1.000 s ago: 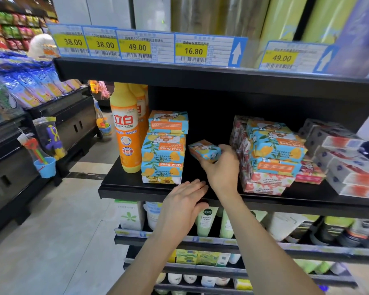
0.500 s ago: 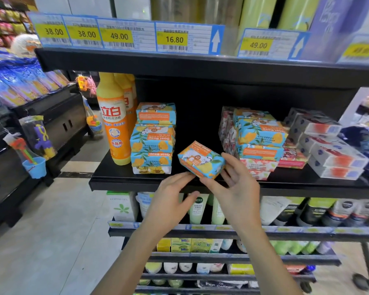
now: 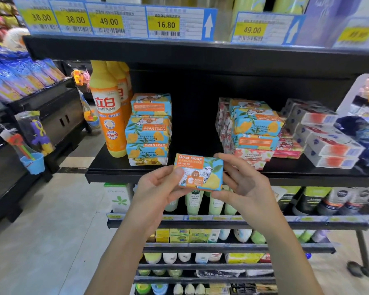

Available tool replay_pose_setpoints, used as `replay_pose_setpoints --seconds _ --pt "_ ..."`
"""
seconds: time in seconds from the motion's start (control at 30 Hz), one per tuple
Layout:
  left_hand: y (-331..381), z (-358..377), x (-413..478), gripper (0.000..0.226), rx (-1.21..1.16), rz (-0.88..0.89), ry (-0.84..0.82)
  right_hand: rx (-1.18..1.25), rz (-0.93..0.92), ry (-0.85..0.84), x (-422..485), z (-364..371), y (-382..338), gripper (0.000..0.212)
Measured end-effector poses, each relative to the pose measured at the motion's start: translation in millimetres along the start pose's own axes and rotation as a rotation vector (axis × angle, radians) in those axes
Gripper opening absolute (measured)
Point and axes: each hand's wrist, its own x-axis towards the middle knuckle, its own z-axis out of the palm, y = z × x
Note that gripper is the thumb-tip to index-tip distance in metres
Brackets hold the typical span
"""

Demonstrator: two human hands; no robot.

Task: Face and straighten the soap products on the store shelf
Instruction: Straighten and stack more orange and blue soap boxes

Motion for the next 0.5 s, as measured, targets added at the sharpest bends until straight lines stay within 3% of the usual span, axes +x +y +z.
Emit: replay_pose_setpoints --seconds 0.2,0.5 --pt "-6 0 -5 0.039 -0.098 -0.005 0.039 -0.054 0.08 0.006 -2 8 -2 0.073" --pt "-7 5 -9 0.038 -0.098 -0.002 0.078 0.029 0.197 0.18 6 22 -5 0.041"
